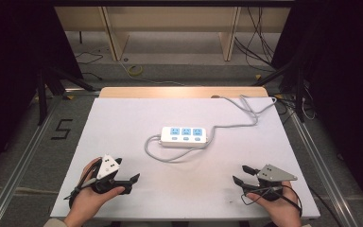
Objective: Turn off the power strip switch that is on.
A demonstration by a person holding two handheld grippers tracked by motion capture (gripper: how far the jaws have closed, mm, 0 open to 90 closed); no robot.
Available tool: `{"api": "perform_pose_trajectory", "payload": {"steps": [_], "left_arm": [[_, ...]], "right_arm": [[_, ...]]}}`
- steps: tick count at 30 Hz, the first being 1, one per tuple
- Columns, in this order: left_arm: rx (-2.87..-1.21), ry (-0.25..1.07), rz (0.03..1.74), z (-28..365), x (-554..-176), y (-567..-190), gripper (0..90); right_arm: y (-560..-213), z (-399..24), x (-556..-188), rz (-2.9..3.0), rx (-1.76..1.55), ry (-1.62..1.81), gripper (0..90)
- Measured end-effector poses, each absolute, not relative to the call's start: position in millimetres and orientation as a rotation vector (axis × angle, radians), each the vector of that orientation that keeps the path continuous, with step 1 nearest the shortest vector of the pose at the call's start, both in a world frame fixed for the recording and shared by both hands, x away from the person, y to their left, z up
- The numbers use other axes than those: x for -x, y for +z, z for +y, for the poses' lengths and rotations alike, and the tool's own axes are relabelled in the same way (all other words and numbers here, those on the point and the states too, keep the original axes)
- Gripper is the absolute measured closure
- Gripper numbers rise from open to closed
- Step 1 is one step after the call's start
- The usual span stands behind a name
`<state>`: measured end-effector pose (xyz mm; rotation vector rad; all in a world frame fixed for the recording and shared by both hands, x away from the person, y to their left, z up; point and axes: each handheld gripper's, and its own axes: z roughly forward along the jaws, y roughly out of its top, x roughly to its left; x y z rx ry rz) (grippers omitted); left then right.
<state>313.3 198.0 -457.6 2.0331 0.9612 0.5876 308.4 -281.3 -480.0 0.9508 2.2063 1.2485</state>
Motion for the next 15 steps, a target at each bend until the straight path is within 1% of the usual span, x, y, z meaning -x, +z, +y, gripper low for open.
{"api": "perform_pose_trajectory", "payload": {"steps": [1,2,6,7,8,9,10,15], "left_arm": [[-2.033,0.588,0.961,198,-313,-458,17.4],[-2.031,0.584,0.964,198,-313,-458,17.4],[-2.026,0.585,0.975,199,-312,-460,17.8],[-2.028,0.587,0.975,199,-312,-460,18.0],[-2.029,0.590,0.974,200,-312,-460,18.0],[-2.024,0.591,0.976,199,-311,-459,18.1],[-2.023,0.593,0.975,199,-311,-459,18.2],[-2.025,0.595,0.977,198,-312,-460,18.6]], "right_arm": [[-480,-281,-308,2.206,-0.951,1.249,49.2],[-479,-280,-308,2.210,-0.938,1.230,55.7],[-475,-274,-306,2.210,-0.897,1.192,77.2],[-474,-273,-306,2.204,-0.886,1.198,81.5],[-474,-273,-306,2.204,-0.886,1.198,81.5],[-472,-271,-307,2.201,-0.879,1.197,87.7],[-472,-271,-307,2.205,-0.883,1.189,90.0],[-470,-270,-309,2.211,-0.896,1.164,90.0]]}}
